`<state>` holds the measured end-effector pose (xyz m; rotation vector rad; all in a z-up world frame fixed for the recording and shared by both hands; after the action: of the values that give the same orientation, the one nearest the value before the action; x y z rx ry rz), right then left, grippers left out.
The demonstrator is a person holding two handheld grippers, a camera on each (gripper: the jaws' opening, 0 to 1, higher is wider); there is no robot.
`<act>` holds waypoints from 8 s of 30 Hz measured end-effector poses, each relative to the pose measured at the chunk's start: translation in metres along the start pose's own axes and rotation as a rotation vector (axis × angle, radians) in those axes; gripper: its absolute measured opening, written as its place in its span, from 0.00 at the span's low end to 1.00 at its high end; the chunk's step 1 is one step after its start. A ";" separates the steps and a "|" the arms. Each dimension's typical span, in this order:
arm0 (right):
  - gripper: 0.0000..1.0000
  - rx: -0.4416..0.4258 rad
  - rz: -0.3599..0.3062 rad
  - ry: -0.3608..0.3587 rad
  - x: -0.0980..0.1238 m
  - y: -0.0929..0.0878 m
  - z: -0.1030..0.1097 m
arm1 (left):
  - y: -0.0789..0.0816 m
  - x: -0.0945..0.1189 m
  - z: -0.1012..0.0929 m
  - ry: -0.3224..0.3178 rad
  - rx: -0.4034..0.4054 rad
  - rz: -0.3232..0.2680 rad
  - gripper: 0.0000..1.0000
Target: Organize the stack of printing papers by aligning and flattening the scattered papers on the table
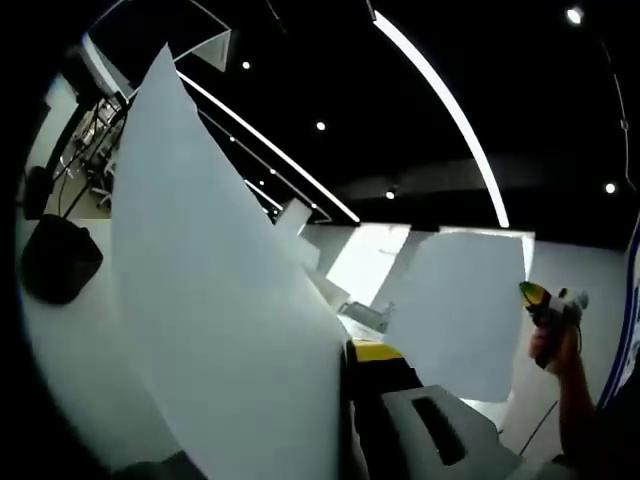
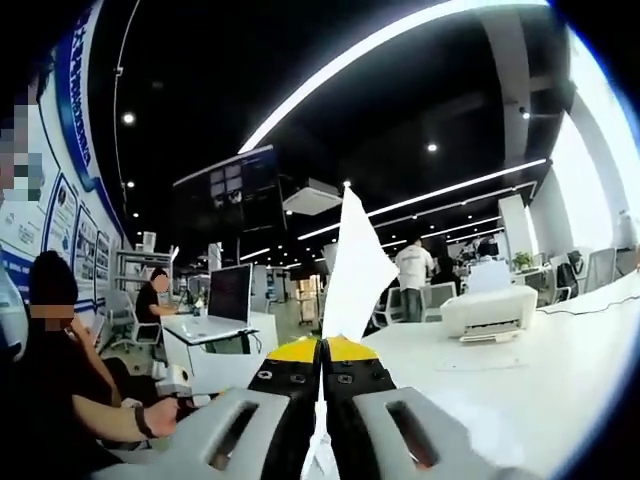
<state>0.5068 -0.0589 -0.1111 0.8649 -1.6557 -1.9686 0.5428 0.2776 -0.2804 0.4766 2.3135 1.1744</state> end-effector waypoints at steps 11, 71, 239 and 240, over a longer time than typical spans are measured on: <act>0.00 0.014 -0.015 0.028 0.006 0.013 0.010 | 0.000 0.000 0.000 -0.001 0.005 0.002 0.08; 0.00 0.058 0.003 0.224 0.015 0.034 0.057 | -0.001 0.000 0.000 -0.007 0.013 0.006 0.08; 0.00 0.130 0.512 0.354 -0.175 -0.130 0.011 | -0.003 -0.006 -0.001 -0.072 0.085 0.052 0.22; 0.00 0.123 0.513 0.356 -0.174 -0.130 0.014 | -0.003 -0.006 -0.001 -0.071 0.084 0.052 0.22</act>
<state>0.6309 0.0936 -0.2046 0.6935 -1.5970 -1.2995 0.5471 0.2720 -0.2810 0.6031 2.3082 1.0701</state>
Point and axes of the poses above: the point that each gripper's makers call its tool centre point, and the gripper's own axes: x roughly backward along the fingers, z roughly to its left, y roughly out of its top, the point moved 7 cm from there along x, roughly backward along the fingers, and after that the axes turned 4 degrees about -y, right-handed, at the moved point
